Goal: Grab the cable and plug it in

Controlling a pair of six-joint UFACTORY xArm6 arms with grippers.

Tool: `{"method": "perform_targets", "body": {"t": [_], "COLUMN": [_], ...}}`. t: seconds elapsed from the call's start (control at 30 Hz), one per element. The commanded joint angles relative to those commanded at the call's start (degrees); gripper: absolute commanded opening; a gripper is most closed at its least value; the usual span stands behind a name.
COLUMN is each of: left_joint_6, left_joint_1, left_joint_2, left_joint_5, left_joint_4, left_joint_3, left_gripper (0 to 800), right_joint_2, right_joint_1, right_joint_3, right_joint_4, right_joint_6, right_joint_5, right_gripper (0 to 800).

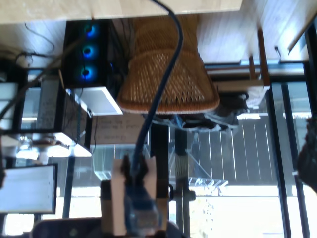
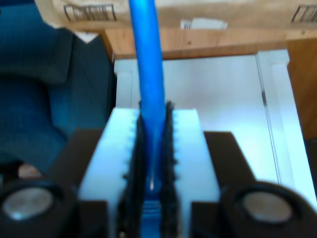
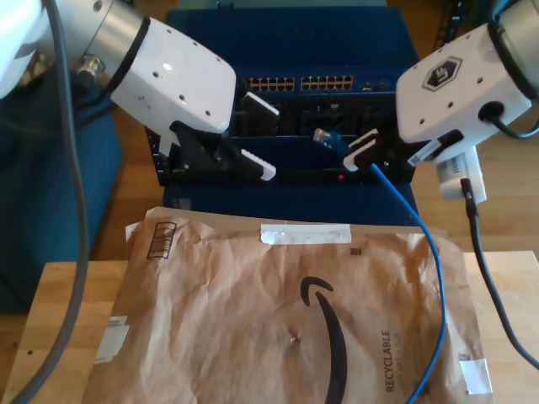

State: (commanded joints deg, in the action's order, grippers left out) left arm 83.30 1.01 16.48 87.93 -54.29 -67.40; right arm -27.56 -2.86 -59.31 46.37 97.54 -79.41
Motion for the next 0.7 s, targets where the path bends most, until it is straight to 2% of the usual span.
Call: {"method": "perform_targets", "body": {"t": [0.17,0.5,0.7], "left_joint_6": [0.1,-0.1,-0.6], "left_joint_1": [0.0,0.1,2.7], "left_joint_2": [-0.1,-0.3,0.2], "left_joint_5": [4.1,4.7,5.6], "left_joint_4": [-4.1,-4.7,-4.7], "left_joint_3": [-2.2,-1.8,-4.1], "left_gripper": [800,799,800], "right_joint_2": [-0.7,-0.7,-1.4], "right_joint_1": [0.1,0.6,0.6], "right_joint_3": [-0.3,-3.8,-5.1], "right_joint_4": [0.7,1.8,2.9], "right_joint_6": [0.0,-0.1,-0.1], "right_joint_5": [0.2,0.3,0.3], "right_gripper": [9,10,10]}}
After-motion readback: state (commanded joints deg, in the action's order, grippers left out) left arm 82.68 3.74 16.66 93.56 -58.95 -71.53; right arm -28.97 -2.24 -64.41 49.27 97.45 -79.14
